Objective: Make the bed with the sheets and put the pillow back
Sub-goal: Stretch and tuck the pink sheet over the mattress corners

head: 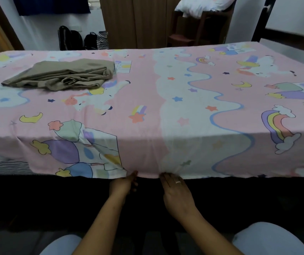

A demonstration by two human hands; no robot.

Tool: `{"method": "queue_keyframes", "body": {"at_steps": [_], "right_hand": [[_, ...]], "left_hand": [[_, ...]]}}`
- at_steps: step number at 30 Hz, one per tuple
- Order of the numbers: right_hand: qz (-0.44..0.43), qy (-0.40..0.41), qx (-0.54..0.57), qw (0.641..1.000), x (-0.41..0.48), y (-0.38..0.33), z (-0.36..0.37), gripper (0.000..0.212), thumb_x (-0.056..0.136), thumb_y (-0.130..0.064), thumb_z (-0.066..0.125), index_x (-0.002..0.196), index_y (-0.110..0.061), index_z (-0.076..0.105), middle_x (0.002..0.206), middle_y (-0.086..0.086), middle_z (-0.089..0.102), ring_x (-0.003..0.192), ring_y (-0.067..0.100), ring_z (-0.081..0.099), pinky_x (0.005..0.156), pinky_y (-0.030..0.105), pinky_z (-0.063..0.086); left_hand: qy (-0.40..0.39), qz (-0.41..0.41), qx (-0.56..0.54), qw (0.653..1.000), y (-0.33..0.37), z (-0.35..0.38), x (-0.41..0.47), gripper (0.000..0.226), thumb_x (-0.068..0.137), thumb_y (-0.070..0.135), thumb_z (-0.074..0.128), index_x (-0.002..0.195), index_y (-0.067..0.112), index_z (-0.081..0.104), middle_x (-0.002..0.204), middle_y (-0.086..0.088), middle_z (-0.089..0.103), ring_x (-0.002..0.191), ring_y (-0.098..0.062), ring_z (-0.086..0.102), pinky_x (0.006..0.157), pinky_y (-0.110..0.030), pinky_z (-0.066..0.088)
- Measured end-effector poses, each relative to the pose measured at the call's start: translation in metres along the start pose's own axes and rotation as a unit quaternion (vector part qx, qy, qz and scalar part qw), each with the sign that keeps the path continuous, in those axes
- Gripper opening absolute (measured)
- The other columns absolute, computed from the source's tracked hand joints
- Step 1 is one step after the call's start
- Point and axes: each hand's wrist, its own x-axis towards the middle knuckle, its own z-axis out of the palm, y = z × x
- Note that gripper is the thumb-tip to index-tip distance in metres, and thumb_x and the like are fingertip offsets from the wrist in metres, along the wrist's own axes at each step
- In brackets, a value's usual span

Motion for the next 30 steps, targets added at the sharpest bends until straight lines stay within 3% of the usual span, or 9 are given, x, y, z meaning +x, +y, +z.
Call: {"method": "queue_keyframes", "body": {"at_steps": [2,5,8,12,15,19,26,28,30], "right_hand": [[0.023,-0.039,-0.003,0.999,-0.001,-0.003,-0.002,0.059,0.068,-0.025,0.039,0.118,-0.010,0.067,0.115,0.005,0.068,0.103,0.022,0.065,0.092,0.039,0.051],[0.046,-0.061,0.004,0.997,0.005,-0.004,-0.009,0.057,0.070,-0.035,0.043,0.116,-0.012,0.068,0.113,0.003,0.069,0.102,0.020,0.066,0.091,0.039,0.051],[0.041,-0.063,0.003,0.997,0.007,-0.005,-0.010,0.060,0.064,-0.042,0.064,0.116,-0.011,0.068,0.111,0.003,0.069,0.100,0.020,0.066,0.090,0.038,0.051],[0.038,-0.042,-0.004,0.998,0.007,-0.009,-0.012,0.064,0.052,-0.038,0.081,0.106,-0.007,0.071,0.096,0.006,0.067,0.084,0.025,0.066,0.081,0.032,0.055],[0.028,-0.044,-0.022,0.998,0.003,-0.010,-0.012,0.073,0.048,-0.048,0.082,0.109,-0.008,0.071,0.100,0.006,0.068,0.090,0.025,0.067,0.084,0.036,0.055],[0.043,-0.042,-0.026,0.998,0.013,-0.005,-0.013,0.059,0.057,-0.055,0.064,0.098,-0.014,0.073,0.087,0.003,0.068,0.076,0.024,0.066,0.075,0.034,0.055],[0.042,-0.049,-0.056,0.996,0.009,-0.014,-0.011,0.069,0.036,-0.053,0.085,0.088,-0.009,0.074,0.079,0.005,0.070,0.072,0.023,0.068,0.075,0.035,0.056],[0.055,-0.063,-0.047,0.995,0.009,-0.017,-0.016,0.068,0.039,-0.051,0.086,0.090,-0.007,0.073,0.081,0.007,0.069,0.075,0.026,0.068,0.076,0.036,0.055],[0.059,-0.089,-0.039,0.994,0.010,-0.019,-0.021,0.068,0.062,-0.051,0.077,0.111,-0.005,0.064,0.103,0.012,0.065,0.098,0.032,0.063,0.094,0.042,0.046]], "left_hand": [[0.022,0.009,-0.024,0.999,-0.003,0.001,-0.001,0.024,0.085,0.023,0.069,0.069,0.011,0.056,0.062,-0.008,0.059,0.050,-0.021,0.053,0.049,-0.025,0.042],[0.044,0.010,-0.061,0.997,-0.003,0.004,-0.003,0.017,0.085,0.018,0.069,0.074,0.012,0.058,0.065,-0.009,0.060,0.052,-0.021,0.054,0.047,-0.024,0.041],[0.053,-0.005,-0.119,0.991,-0.001,0.010,-0.002,0.009,0.085,0.011,0.067,0.081,0.014,0.060,0.068,-0.007,0.062,0.053,-0.021,0.055,0.044,-0.023,0.040],[0.053,-0.033,-0.168,0.984,0.007,0.013,-0.002,0.011,0.083,0.004,0.061,0.077,0.013,0.059,0.067,-0.005,0.062,0.053,-0.019,0.056,0.042,-0.021,0.040],[0.022,-0.060,-0.167,0.984,0.010,0.007,-0.001,0.008,0.084,0.006,0.059,0.080,0.013,0.060,0.070,-0.005,0.063,0.053,-0.019,0.057,0.046,-0.023,0.039],[-0.041,-0.100,-0.137,0.985,0.014,-0.003,0.002,0.009,0.088,0.011,0.059,0.080,0.015,0.058,0.074,-0.003,0.061,0.057,-0.016,0.056,0.048,-0.022,0.034],[-0.038,-0.123,-0.171,0.977,0.016,-0.029,0.002,0.014,0.088,0.015,0.061,0.075,0.013,0.055,0.071,-0.002,0.055,0.061,-0.016,0.049,0.055,-0.026,0.037],[-0.046,-0.127,-0.167,0.977,0.019,-0.029,-0.002,0.015,0.088,0.017,0.062,0.076,0.013,0.055,0.072,-0.001,0.056,0.062,-0.015,0.050,0.056,-0.026,0.038],[-0.047,-0.123,-0.153,0.979,0.020,-0.027,-0.004,0.014,0.088,0.018,0.063,0.078,0.014,0.054,0.073,-0.001,0.056,0.063,-0.015,0.051,0.056,-0.026,0.038]]}}
